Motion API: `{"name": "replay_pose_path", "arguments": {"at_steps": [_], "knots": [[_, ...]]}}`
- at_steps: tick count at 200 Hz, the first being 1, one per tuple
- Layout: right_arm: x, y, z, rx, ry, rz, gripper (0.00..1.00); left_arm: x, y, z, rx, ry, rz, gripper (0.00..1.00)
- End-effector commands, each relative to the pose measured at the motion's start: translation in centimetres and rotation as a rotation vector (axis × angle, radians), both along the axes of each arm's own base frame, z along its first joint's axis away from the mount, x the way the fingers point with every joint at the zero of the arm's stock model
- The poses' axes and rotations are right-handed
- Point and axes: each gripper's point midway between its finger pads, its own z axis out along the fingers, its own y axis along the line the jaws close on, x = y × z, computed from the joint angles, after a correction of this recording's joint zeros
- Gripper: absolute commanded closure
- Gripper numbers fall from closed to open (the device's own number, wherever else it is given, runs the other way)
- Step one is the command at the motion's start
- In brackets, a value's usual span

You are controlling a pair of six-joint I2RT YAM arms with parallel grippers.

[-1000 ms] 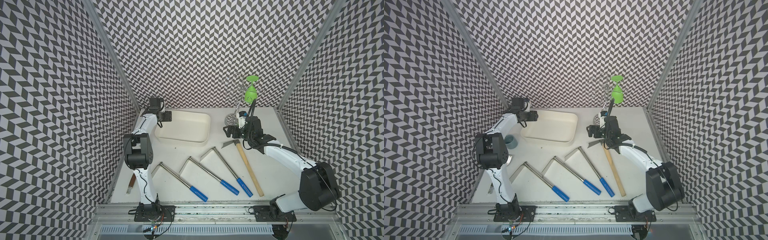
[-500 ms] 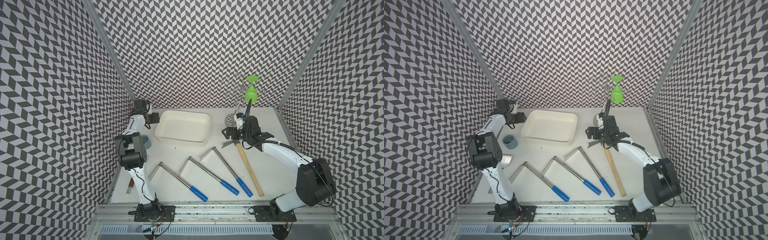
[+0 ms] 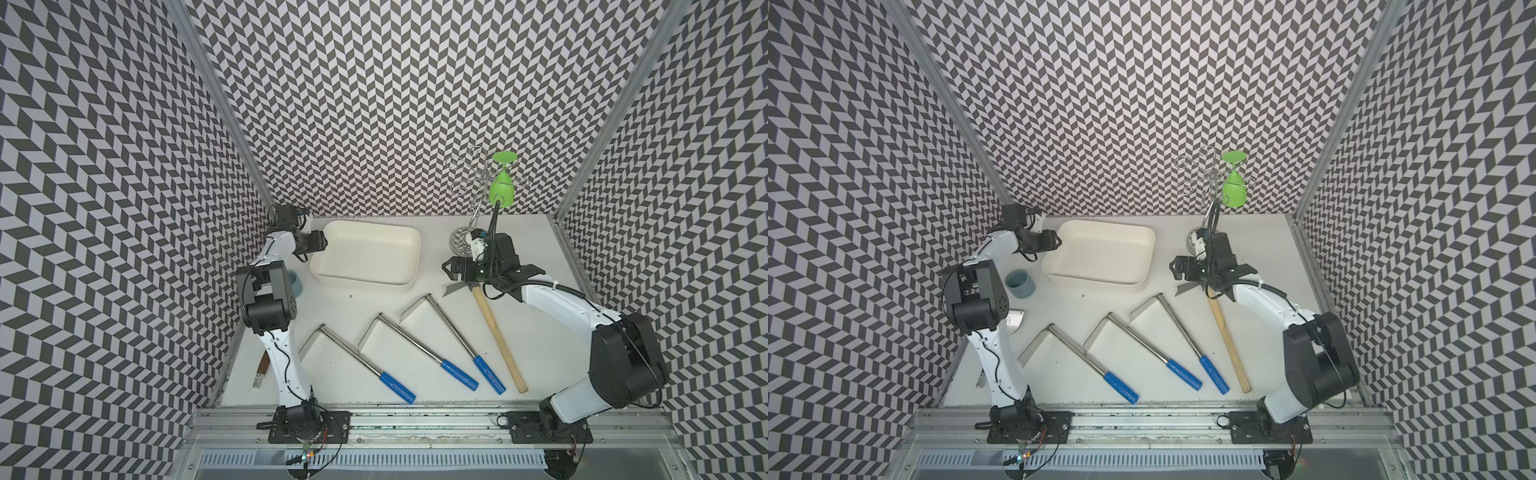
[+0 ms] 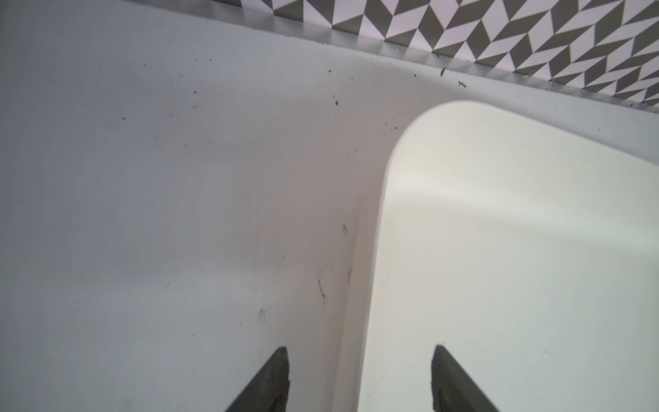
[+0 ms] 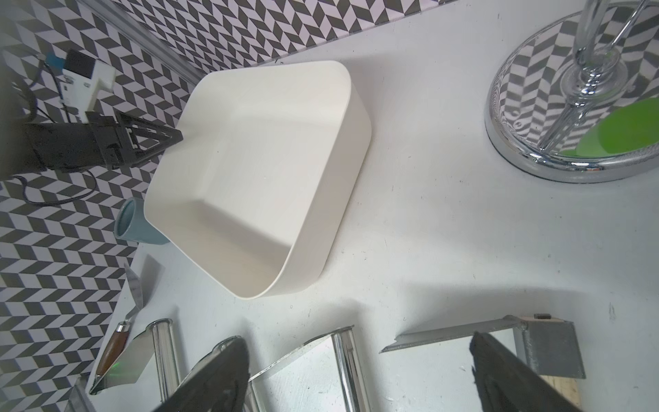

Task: Put the small hoe into the storage box
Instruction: Adjust the storage box at the center of the board.

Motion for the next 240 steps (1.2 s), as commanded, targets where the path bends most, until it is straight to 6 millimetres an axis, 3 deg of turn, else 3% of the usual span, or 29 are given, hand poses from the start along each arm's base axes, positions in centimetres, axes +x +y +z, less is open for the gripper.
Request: {"name": "replay_pose_path", "arguments": {"at_steps": [1, 73, 113, 158, 240], "knots": [[0.3, 0.6, 0.4, 0.012, -0.001, 0.009, 0.03, 0.2, -0.6, 0.1, 0.004, 0.005, -0.018, 0.43], [0.5, -0.1, 0.6, -0.017, -0.011, -0.015, 0.03, -0.4, -1.7, 0.5, -0.006, -0.005, -0.031, 0.80], [0.6, -0.7, 0.6, -0.024, -0.014, -0.026, 0.03, -0.7, -3.9, 0.1, -0.011, 0.013, -0.058, 0.95], [0.9, -1.6, 1.0, -0.037, -0.026, -0.045, 0.03, -1.9, -6.6, -0.6, -0.002, 0.047, -0.061, 1.00], [0.9, -3.6, 1.3, -0.059, -0.040, -0.095, 0.03, -3.7, -7.5, -0.3, 0.003, 0.069, -0.042, 1.00]]}}
